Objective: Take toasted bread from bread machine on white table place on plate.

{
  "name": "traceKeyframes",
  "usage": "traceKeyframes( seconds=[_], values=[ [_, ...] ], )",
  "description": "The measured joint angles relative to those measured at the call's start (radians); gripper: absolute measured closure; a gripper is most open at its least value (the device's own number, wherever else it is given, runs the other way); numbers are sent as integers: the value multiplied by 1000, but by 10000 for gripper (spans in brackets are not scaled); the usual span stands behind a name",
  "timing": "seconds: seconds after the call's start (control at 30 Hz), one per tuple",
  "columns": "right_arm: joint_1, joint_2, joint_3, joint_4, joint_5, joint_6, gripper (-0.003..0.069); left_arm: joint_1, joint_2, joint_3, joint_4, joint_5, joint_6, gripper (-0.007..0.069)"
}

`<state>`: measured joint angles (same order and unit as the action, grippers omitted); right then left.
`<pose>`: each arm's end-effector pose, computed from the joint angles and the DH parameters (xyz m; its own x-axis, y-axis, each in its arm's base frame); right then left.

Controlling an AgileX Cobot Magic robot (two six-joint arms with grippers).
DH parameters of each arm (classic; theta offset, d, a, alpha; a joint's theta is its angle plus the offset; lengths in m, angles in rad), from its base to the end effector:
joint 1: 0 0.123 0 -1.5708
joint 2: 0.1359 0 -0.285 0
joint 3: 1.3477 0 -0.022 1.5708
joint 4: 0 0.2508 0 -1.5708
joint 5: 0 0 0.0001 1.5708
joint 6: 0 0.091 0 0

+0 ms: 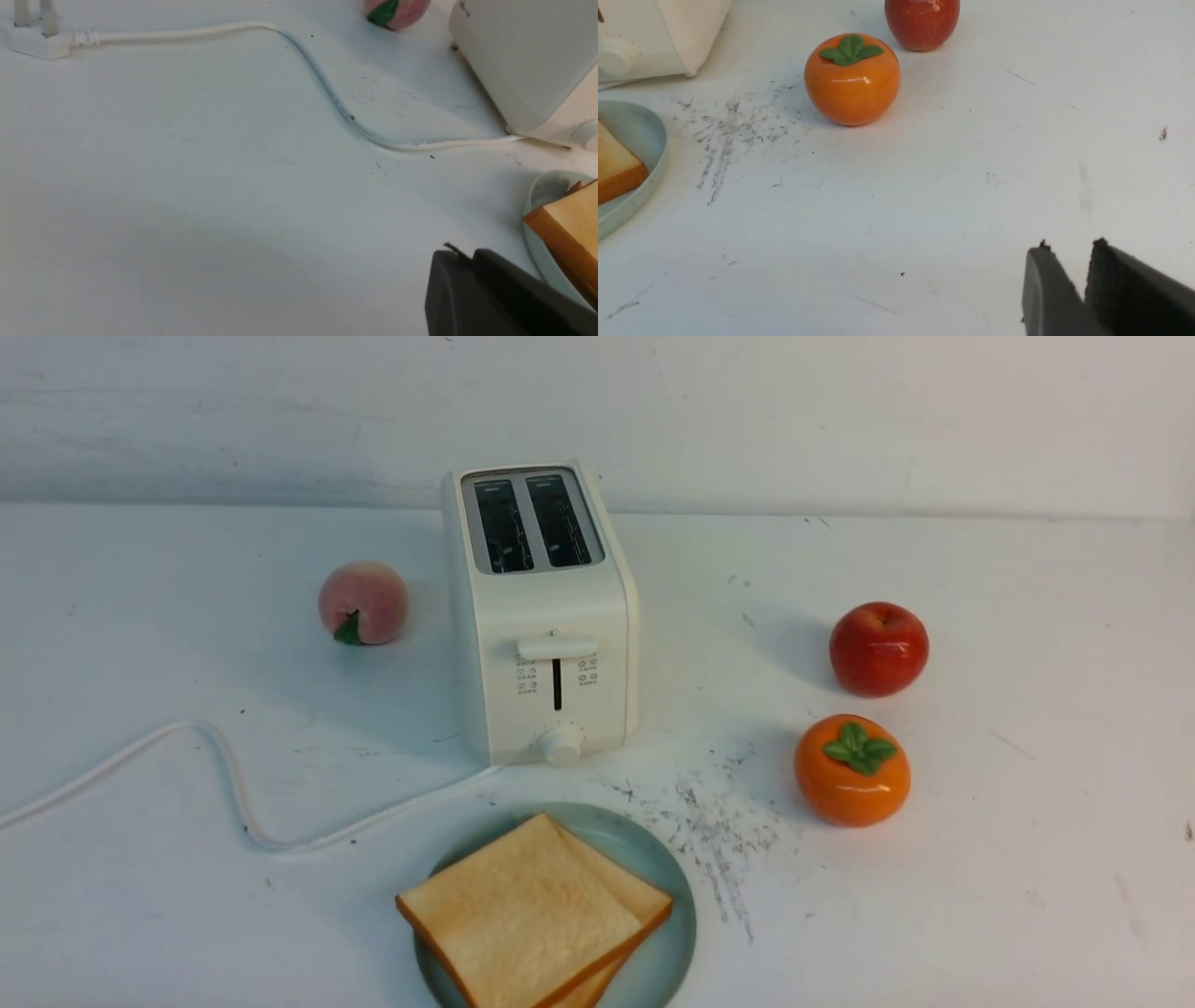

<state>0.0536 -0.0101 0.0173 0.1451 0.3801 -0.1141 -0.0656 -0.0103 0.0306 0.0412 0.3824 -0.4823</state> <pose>0.0520 0.0077 0.1741 -0.2938 0.0050 -0.9558 -0.0986 0.9945 0.0355 0.0525 -0.0020 0.1691 -0.3012 -0.4107 -0.8606 -0.0869 0.9106 -0.4042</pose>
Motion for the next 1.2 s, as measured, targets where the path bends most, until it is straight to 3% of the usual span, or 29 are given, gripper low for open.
traceKeyframes(
  seconds=[1.2],
  values=[
    [0, 0, 0, 0, 0, 0, 455, 0, 0, 0, 0, 1, 0, 552]
  ],
)
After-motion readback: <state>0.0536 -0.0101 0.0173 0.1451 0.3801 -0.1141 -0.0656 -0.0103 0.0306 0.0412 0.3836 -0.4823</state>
